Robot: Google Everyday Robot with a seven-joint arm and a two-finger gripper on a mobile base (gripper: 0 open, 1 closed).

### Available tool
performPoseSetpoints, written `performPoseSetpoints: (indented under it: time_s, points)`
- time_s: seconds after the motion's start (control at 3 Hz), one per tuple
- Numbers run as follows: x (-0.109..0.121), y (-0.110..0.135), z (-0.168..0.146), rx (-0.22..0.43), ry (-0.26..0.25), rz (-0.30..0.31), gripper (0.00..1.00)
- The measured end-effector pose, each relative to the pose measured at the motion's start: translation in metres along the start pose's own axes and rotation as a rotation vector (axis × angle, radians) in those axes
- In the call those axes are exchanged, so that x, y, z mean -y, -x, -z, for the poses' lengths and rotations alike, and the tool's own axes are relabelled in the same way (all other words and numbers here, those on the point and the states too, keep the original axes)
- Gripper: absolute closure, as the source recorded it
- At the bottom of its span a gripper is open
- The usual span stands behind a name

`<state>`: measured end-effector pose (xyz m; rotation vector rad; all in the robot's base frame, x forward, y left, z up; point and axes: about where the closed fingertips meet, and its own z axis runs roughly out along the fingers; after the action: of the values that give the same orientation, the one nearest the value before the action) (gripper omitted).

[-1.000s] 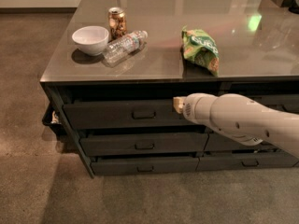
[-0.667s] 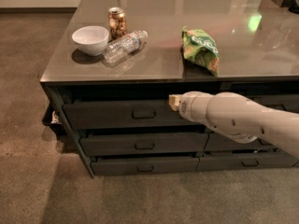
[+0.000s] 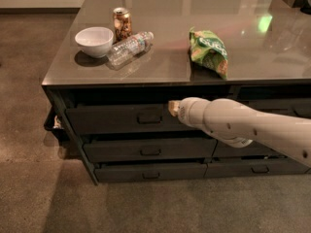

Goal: Open top drawer

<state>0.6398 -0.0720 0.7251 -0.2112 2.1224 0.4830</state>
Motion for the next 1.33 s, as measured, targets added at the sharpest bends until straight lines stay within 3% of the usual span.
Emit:
performPoseSetpoints:
  time_s: [1.0, 1.33]
  points:
    - [-0.005, 0.012, -0.027, 0.084, -0.007, -0.084, 1.00]
    - [-0.007, 0.010, -0.043, 0.077, -0.001, -0.096, 1.00]
